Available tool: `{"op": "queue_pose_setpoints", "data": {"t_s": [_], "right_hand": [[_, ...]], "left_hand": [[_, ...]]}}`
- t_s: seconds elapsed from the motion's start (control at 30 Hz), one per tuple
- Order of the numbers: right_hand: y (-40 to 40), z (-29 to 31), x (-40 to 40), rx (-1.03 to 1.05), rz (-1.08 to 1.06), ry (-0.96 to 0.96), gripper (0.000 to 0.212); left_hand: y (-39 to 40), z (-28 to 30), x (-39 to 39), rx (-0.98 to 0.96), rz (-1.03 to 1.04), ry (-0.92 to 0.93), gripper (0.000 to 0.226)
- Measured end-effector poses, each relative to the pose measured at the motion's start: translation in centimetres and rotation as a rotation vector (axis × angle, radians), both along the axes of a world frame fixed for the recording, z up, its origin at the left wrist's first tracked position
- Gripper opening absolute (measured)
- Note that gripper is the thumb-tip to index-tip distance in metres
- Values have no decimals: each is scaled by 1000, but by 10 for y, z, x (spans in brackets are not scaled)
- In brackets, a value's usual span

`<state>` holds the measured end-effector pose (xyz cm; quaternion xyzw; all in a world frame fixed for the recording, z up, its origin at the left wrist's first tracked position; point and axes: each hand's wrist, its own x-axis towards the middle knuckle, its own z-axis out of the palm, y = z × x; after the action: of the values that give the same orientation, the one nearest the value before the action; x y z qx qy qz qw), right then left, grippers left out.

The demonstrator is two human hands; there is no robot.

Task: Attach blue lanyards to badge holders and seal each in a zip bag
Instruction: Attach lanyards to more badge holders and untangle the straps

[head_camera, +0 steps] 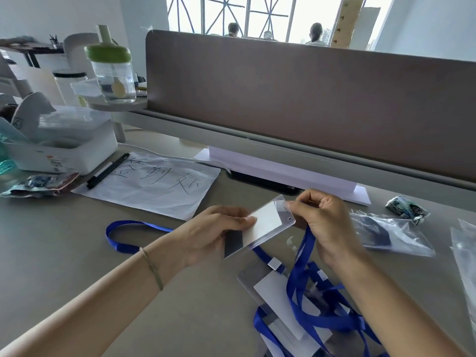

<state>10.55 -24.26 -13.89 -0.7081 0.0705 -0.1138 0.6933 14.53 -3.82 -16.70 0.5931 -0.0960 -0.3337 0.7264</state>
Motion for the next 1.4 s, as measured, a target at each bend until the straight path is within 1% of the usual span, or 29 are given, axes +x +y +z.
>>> {"op": "queue_pose_setpoints", "data": {"t_s": [0.07, 0.17, 0.2, 0.33, 0.4, 0.47, 0.53, 0.57, 0.63, 0.67, 0.73, 0.83, 0.87, 0.9, 0.97, 1.03, 1.07, 1.17, 1.3, 1.33, 1.4], "right_hand": [[2, -2, -1, 104, -9, 13, 15], [2, -1, -4, 237, 44, 61, 24], [2, -1, -4, 251, 67, 71, 25], [4, -5, -2, 275, 98, 73, 21], [5, -6, -2, 269, 122, 76, 18], [4, -7, -2, 267, 121, 73, 20], [4, -8, -1, 295, 96, 69, 18], [4, -8, -1, 321, 87, 70, 16], [5, -8, -1, 365, 92, 79, 13], [6, -8, -2, 360, 97, 86, 13], [6, -9, -2, 312, 97, 86, 14], [6, -7, -4, 287, 150, 95, 17], [5, -8, -4, 259, 182, 106, 20], [4, -7, -4, 204, 218, 121, 22], [3, -7, -5, 61, 297, 171, 23], [4, -9, -6, -23, 365, 226, 34], [5, -9, -6, -33, 383, 252, 39], [6, -15, -2, -22, 357, 312, 41], [4, -14, -3, -96, 409, 278, 47], [4, -12, -4, -121, 432, 265, 43], [2, -6, -7, -160, 486, 253, 25]], "left_hand": [[-4, 0, -2, -40, 12, 49, 27], [-7, 2, -4, -89, 9, 113, 26], [-7, 2, -4, -97, 12, 112, 25], [-3, -2, 1, -72, 20, -24, 21], [-3, -2, 2, -87, 57, -6, 18], [-4, 0, 0, -93, 69, 0, 21], [-3, 0, 0, -91, 41, 7, 28], [-3, 1, 0, -86, 16, 18, 28], [-3, 0, -2, -82, -33, 31, 16], [-4, -1, -2, -92, -40, 41, 13], [-4, -3, -2, -107, -14, 47, 16], [-3, -4, 0, -92, 50, 7, 42], [-3, -3, 0, -81, 62, -14, 44], [-3, -3, 0, -69, 73, -36, 40], [-5, -2, -1, -31, 103, -84, 24], [-6, -2, -3, 9, 125, -146, 15], [-6, -3, -3, 35, 124, -182, 14], [-6, -3, -4, 88, 107, -266, 17], [-7, -5, -3, 75, 183, -288, 17], [-7, -5, -2, 72, 207, -283, 17], [-7, -6, -1, 66, 243, -278, 18]]}}
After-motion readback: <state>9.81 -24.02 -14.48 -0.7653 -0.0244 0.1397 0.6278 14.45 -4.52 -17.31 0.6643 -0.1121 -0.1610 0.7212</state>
